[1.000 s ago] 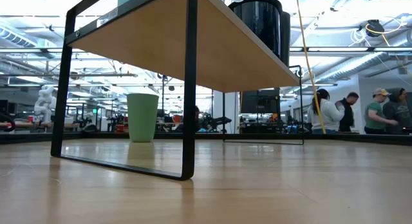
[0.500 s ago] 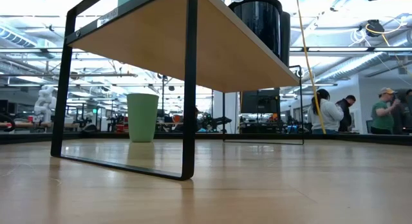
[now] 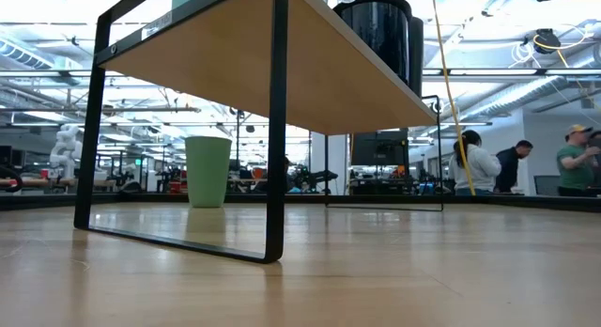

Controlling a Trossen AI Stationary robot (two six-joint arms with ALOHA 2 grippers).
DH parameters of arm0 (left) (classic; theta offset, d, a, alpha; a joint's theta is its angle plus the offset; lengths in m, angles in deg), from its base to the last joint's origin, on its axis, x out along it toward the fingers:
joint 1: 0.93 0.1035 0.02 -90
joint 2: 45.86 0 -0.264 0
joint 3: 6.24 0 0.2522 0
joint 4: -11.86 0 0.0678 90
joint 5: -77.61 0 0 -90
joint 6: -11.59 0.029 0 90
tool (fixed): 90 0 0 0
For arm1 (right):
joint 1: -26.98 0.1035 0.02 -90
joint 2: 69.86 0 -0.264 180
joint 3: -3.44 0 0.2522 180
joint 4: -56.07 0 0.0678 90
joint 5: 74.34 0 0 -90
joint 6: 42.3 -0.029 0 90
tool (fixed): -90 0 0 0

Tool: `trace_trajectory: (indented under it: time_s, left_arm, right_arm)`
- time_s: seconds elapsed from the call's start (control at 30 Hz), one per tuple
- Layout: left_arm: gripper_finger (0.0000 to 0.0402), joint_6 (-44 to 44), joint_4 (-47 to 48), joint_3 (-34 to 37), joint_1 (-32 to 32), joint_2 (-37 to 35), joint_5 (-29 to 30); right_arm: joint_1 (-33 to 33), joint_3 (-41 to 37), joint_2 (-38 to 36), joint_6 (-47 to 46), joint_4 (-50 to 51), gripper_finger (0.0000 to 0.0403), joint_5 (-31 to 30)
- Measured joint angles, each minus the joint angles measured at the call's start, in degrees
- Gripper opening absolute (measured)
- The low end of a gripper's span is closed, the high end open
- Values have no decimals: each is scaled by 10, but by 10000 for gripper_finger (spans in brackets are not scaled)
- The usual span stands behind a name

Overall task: Stack small to large cups/mugs on shelf
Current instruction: Put the green cup on the shelf aligned with the black cup

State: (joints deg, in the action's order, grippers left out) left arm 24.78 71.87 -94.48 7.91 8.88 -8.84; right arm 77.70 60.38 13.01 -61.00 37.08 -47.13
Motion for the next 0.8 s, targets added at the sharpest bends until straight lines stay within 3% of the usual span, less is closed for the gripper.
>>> trace_trajectory:
  time_s: [0.17,0.4,0.8]
  left_arm:
    - [187,-13,48,-12,-12,-8,22]
    - [162,5,130,-84,-12,29,41]
    - [159,61,198,-124,-10,112,40]
  right_arm:
    - [0,0,0,1,0,130,0]
    - [0,0,0,-14,0,130,-1]
    - [0,0,0,-11,0,130,-1]
